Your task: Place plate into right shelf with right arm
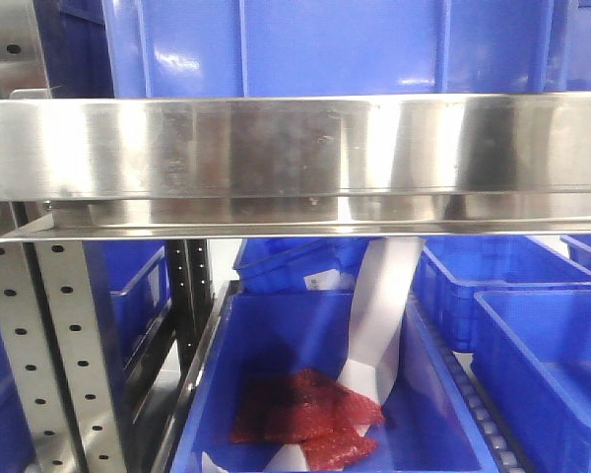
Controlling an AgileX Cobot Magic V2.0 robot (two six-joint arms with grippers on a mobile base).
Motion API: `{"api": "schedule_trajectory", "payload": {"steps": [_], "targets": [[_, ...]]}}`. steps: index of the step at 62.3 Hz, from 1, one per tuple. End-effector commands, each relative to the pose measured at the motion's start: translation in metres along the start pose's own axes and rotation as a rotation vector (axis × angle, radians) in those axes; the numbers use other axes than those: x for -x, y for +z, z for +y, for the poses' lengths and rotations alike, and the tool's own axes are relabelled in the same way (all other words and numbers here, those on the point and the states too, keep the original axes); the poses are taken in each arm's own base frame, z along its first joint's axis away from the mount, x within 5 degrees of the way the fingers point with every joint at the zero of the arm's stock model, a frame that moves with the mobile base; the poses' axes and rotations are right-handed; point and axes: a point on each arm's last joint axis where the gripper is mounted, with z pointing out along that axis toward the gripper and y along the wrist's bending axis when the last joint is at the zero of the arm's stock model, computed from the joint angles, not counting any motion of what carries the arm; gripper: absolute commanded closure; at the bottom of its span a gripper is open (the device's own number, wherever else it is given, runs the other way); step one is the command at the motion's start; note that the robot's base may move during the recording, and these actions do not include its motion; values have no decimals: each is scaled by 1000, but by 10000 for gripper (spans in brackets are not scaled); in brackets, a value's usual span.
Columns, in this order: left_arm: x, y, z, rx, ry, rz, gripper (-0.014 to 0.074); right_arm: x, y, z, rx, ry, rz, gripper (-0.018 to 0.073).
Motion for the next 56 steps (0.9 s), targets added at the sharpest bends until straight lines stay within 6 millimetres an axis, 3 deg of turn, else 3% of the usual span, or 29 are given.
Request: {"api": "schedule_trajectory", "payload": {"steps": [1,9,34,47,56], "targets": [[5,-1,1,12,-15,-89,724,10,-34,-3,-54,-66,-141,505],[5,-1,1,12,-15,-89,724,-18,-73,-6,-103,-116,-230,505],[5,-1,1,12,-15,-89,724,-142,-185,-7,-133,-118,-375,505],[5,-1,1,12,-15,-89,724,-181,-218,-4,-110,-123,-429,505],[5,-1,1,12,-15,-89,724,-193,-226,-4,-106,-126,-465,505]]}}
